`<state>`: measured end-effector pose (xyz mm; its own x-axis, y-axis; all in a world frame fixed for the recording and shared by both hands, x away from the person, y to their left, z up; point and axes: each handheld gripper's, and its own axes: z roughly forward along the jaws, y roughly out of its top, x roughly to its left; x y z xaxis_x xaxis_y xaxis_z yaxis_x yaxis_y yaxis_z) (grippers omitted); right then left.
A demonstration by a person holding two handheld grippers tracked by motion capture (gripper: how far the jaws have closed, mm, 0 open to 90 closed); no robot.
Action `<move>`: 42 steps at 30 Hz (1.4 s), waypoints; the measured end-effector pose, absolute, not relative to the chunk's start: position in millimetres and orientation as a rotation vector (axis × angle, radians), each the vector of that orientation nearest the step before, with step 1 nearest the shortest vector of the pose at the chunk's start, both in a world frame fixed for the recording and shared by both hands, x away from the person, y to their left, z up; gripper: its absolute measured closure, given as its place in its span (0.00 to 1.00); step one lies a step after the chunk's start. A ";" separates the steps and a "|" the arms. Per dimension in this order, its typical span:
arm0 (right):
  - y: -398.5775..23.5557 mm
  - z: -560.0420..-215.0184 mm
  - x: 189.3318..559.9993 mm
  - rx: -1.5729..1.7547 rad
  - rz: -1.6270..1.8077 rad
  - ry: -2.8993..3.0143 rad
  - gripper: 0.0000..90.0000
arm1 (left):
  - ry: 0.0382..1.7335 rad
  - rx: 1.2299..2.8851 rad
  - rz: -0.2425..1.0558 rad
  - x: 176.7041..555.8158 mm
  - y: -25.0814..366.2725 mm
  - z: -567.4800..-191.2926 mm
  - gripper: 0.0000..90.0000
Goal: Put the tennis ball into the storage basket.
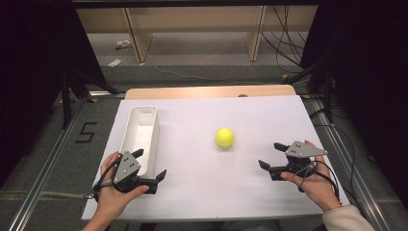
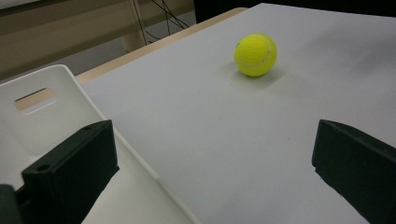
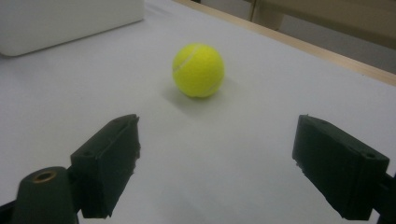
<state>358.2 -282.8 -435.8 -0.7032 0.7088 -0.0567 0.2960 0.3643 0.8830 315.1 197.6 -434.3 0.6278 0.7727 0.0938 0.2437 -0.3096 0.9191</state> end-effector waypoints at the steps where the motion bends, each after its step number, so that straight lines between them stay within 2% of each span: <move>1: -282.8 -436.1 358.5 0.872 1.292 2.201 0.17 | 0.809 1.862 0.666 314.9 197.2 -434.8 0.00; 42: -258.8 -438.9 383.4 0.871 1.299 2.178 0.18 | 0.753 1.846 0.652 323.6 192.1 -436.6 0.00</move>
<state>383.4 -258.8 -438.9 -0.6960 0.7154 -0.0620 0.2854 0.3548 0.8903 323.6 192.1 -436.6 0.6615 0.7431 0.1009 0.2059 -0.3094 0.9284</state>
